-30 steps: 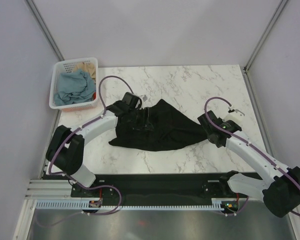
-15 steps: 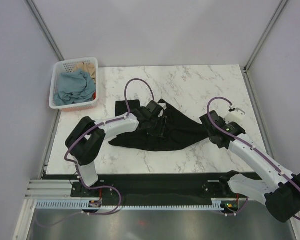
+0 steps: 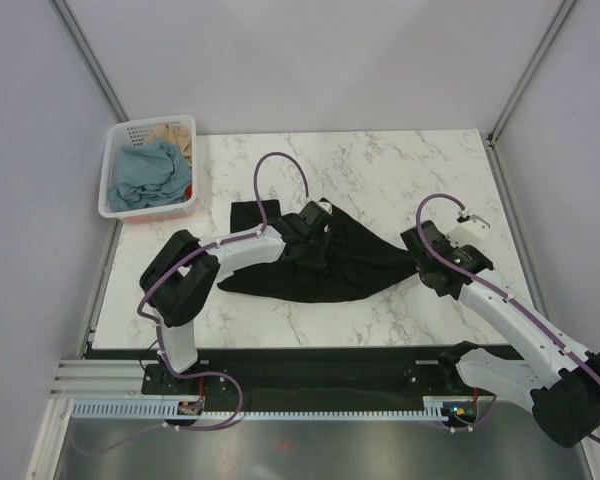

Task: Fold and stack the t-shirts
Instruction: Flatten the tshirt out

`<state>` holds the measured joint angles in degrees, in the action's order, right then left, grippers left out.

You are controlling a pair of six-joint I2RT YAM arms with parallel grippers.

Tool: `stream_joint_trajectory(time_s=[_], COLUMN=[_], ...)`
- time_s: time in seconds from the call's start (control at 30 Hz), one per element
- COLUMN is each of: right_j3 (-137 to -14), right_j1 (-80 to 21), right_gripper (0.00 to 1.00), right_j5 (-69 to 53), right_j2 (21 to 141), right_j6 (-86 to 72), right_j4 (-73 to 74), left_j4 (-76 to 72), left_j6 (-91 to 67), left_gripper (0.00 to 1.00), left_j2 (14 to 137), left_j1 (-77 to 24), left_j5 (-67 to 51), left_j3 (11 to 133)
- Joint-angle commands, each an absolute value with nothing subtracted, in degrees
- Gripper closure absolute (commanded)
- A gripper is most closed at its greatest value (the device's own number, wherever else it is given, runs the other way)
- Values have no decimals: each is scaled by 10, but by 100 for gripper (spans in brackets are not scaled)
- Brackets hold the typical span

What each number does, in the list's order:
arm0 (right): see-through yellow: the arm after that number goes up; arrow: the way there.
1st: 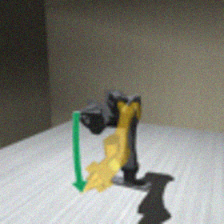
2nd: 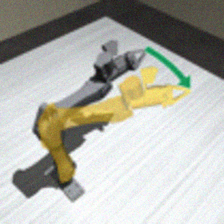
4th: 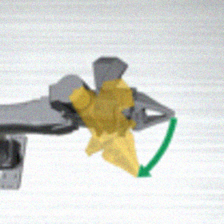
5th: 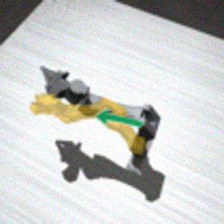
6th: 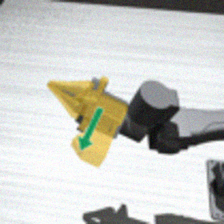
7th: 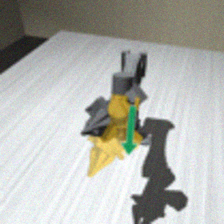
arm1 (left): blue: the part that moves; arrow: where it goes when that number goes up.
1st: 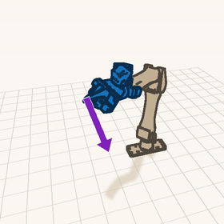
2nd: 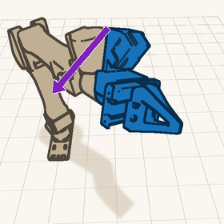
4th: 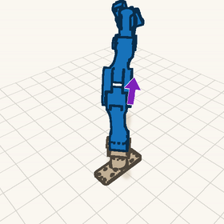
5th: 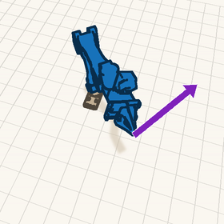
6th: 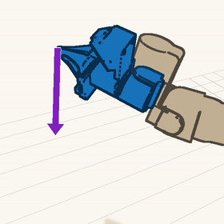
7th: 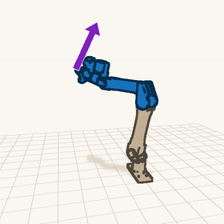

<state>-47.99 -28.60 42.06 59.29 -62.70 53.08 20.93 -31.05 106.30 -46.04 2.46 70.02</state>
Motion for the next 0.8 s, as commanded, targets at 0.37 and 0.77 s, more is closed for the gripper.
stream_joint_trajectory(time_s=[0.37,0.77], right_j3=[-492,-476], right_j1=[-283,-284], right_gripper=[100,100], right_j5=[424,398], right_j2=[582,582], right_j6=[-613,-621], right_j4=[511,502], left_j4=[207,214], left_j6=[-323,-387], left_gripper=[98,98], left_j2=[1048,940], left_j1=[-489,-530], left_j5=[-18,-108], left_j3=[739,699])
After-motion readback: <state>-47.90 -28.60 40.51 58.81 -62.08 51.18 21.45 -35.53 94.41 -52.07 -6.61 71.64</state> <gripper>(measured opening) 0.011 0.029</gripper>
